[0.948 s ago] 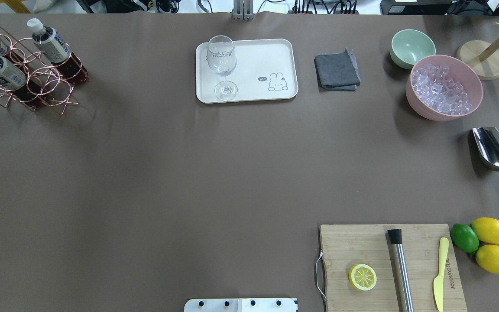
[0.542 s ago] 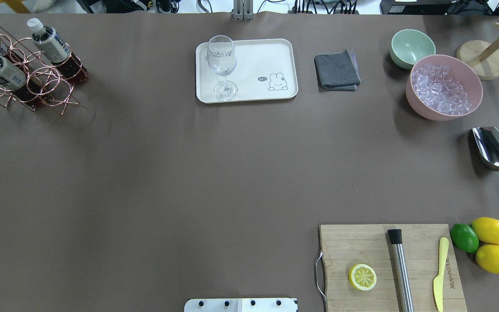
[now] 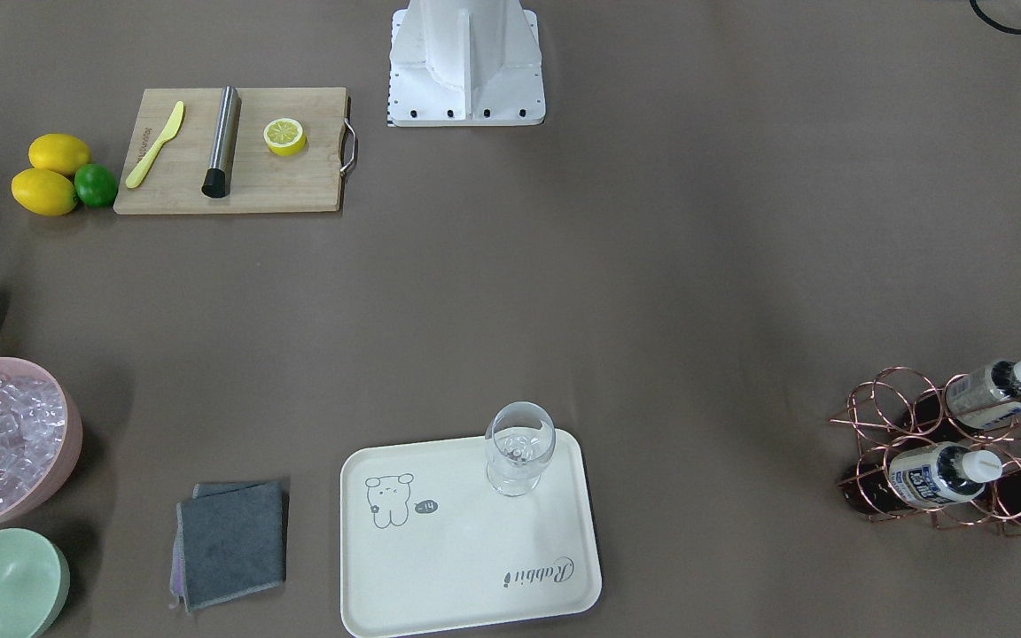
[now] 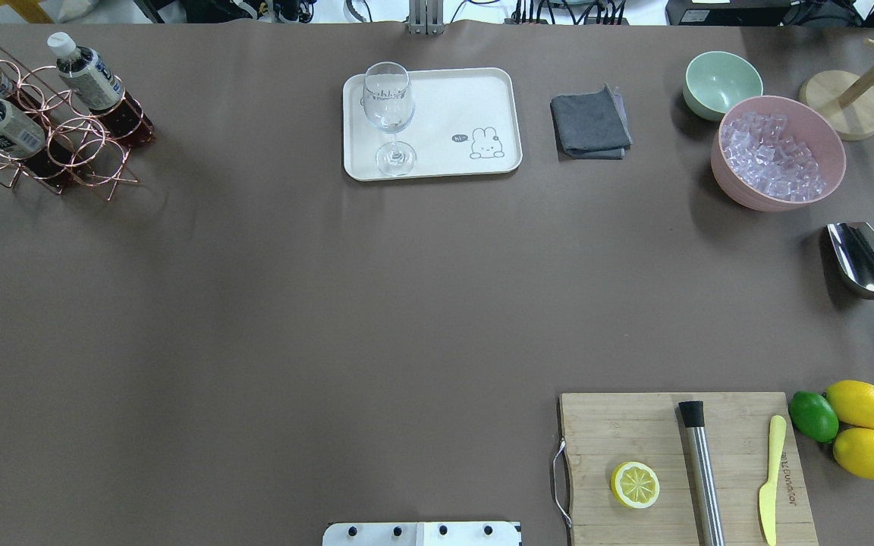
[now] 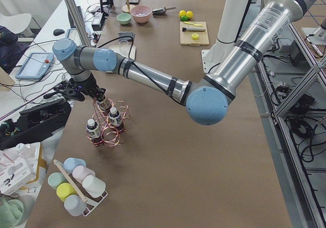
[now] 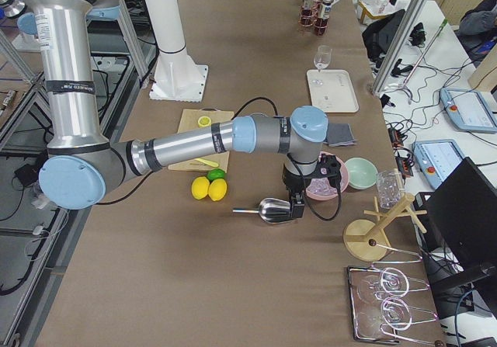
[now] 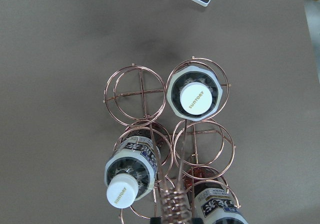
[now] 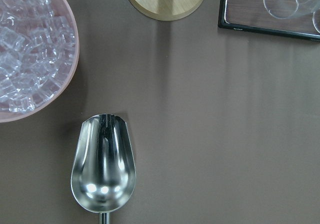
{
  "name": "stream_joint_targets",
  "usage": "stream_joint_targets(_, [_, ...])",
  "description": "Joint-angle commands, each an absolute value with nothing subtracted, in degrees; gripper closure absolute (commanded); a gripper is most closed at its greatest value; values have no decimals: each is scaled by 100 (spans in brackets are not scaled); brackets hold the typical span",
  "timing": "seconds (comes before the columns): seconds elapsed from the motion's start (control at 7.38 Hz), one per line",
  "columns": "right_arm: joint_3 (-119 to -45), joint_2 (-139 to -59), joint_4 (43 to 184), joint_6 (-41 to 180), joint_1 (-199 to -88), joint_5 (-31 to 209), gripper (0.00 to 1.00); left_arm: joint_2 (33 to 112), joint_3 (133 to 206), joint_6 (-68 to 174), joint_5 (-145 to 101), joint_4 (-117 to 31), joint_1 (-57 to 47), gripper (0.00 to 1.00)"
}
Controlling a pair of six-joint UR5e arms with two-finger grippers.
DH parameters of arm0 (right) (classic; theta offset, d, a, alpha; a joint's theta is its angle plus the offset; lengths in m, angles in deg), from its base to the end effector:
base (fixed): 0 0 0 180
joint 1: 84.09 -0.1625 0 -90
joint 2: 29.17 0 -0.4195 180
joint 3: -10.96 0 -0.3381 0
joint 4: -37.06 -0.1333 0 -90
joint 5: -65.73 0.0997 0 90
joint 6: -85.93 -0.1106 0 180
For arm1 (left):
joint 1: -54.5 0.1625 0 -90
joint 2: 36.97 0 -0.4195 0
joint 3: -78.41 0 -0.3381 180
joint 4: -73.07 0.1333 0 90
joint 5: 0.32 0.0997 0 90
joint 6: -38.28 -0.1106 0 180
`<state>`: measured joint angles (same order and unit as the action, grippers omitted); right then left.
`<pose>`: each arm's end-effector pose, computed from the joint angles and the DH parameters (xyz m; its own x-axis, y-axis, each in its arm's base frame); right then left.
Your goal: Take tea from basket to plate
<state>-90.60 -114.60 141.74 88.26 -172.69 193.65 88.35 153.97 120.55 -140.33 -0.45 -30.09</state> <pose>0.0541 -0.4615 0.5714 0.7866 -0.0754 0.6128 0.0565 0.9971 0.0503 0.0142 -0.6649 0.4475 0.1785 -0.9676 -0.1788 0.6158 0.2515 -0.7466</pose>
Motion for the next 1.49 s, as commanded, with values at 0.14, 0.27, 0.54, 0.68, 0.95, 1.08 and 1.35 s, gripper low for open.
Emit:
stream_joint_targets(0.14, [-9056, -11460, 14174, 8830, -17269, 19361, 0, 9029, 15478, 11941, -14033, 291, -3268, 100])
stream_joint_targets(0.27, [-9038, -11460, 14139, 8830, -17269, 19361, 0, 9186, 15661, 11749, -14024, 763, -3287, 100])
stream_joint_targets(0.54, [-9030, -11460, 14130, 8830, -17260, 19361, 0, 9188, 16520, 11738, -14024, 1502, -3295, 100])
stream_joint_targets(0.68, [-9029, -11460, 14139, 8830, -17260, 19361, 0, 9179, 16916, 11747, -14050, 1732, -3287, 100])
stream_joint_targets(0.95, [-9003, -11512, 14174, 8839, -17269, 19352, 0, 9144, 17619, 12374, -14418, 1893, -3199, 100])
stream_joint_targets(1.08, [-9012, -11513, 14174, 8839, -17269, 19352, 0, 8944, 18224, 12902, -14498, 1910, -2999, 100])
stream_joint_targets(1.35, [-9012, -11504, 14174, 8830, -17269, 19352, 0, 8494, 19307, 13833, -15077, 1849, -2752, 100])
